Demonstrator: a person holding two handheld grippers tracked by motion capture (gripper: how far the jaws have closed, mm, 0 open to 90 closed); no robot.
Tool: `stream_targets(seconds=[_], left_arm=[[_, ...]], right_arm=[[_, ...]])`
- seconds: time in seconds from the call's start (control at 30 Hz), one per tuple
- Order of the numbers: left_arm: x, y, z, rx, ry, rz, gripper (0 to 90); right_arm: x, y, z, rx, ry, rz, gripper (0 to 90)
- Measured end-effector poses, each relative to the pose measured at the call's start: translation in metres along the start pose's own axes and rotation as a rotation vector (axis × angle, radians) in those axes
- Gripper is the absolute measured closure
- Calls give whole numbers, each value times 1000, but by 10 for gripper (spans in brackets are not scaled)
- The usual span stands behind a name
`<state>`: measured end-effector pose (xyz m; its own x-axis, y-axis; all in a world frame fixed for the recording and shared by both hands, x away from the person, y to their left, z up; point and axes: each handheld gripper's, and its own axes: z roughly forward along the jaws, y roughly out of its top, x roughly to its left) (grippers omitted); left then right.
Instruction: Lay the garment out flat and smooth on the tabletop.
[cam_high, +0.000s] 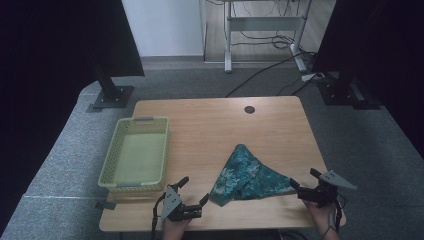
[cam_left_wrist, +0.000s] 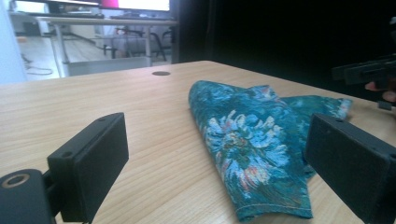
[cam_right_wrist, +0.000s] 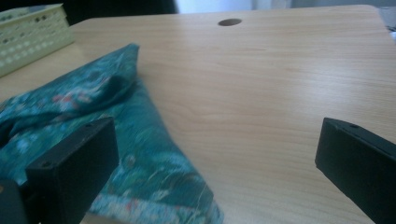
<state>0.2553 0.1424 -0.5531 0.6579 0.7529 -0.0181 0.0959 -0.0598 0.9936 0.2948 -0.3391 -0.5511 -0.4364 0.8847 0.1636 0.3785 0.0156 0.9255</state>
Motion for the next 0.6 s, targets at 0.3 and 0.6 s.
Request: stream_targets(seconds=[0.3,0.6], left_arm=[[1,0,0,-1,-38,3,62],[-1,0,0,-9,-66,3,65]], right_arm=[[3,0,1,53,14,-27,0],[6,0,3,91,27,-61,0]])
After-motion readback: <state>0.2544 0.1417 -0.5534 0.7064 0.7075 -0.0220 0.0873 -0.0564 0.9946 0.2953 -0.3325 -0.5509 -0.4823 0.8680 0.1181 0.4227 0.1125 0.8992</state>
